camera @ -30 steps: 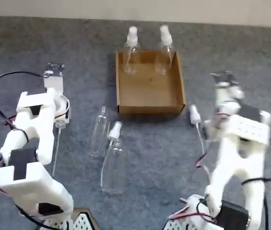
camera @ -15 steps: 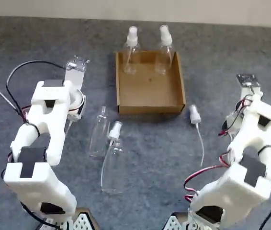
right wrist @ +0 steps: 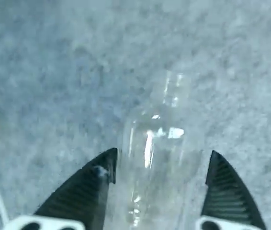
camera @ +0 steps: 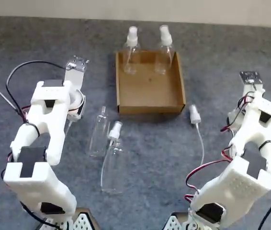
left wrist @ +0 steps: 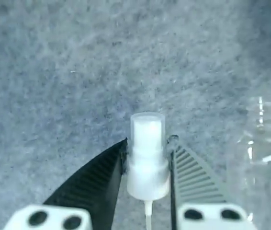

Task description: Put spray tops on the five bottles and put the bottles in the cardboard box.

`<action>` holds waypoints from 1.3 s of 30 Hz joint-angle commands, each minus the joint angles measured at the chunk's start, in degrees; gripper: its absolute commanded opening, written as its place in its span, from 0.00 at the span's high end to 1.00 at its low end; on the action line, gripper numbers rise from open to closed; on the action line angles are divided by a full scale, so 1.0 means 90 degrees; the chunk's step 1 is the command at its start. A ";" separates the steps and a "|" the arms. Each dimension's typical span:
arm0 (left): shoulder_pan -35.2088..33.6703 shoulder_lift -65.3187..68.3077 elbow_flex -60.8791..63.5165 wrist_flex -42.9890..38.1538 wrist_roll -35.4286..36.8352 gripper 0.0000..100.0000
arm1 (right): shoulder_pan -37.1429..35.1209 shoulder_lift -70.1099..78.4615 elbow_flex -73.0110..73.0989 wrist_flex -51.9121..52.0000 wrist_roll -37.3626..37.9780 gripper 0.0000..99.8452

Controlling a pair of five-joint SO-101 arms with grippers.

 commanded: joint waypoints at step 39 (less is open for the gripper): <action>0.0415 -0.4352 -0.2672 0.2002 0.0869 0.92 | -0.3805 -0.1421 -0.5661 0.4254 -0.2842 1.00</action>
